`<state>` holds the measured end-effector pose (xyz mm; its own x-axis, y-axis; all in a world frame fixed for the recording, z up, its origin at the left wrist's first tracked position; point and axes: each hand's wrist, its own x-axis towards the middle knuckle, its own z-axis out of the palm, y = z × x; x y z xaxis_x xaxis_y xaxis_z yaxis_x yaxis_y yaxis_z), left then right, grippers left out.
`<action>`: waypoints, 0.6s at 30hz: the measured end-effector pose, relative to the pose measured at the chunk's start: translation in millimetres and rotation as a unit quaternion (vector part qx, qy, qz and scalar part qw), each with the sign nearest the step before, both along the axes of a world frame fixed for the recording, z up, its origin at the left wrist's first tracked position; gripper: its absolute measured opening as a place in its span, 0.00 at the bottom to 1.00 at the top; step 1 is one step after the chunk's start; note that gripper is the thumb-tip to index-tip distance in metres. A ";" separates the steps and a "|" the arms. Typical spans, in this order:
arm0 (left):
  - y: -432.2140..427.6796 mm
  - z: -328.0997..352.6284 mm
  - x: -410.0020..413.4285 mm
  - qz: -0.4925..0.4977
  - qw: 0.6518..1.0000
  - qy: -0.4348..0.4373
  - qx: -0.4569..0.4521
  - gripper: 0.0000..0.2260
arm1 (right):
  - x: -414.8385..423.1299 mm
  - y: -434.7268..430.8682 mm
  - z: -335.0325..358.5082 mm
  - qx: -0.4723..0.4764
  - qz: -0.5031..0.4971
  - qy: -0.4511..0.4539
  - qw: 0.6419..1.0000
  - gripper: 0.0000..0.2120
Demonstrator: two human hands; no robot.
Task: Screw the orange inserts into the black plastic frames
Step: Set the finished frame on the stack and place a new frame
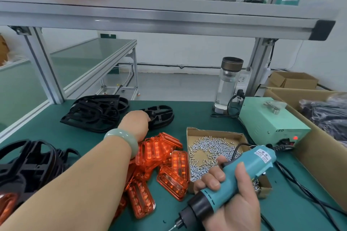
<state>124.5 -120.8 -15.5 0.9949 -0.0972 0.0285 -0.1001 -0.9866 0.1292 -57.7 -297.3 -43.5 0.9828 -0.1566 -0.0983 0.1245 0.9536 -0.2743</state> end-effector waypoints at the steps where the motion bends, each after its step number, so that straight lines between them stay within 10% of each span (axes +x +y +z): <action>1: 0.3 3.0 -4.7 -0.002 1.000 -0.019 -0.019 0.16 | -0.2 -0.6 -0.8 0.000 0.000 -0.002 1.000 0.37; 18: 7.7 38.5 -157.8 -0.011 0.968 -0.173 -0.182 0.18 | -8.5 -14.1 3.5 -0.021 -0.031 -0.005 0.999 0.11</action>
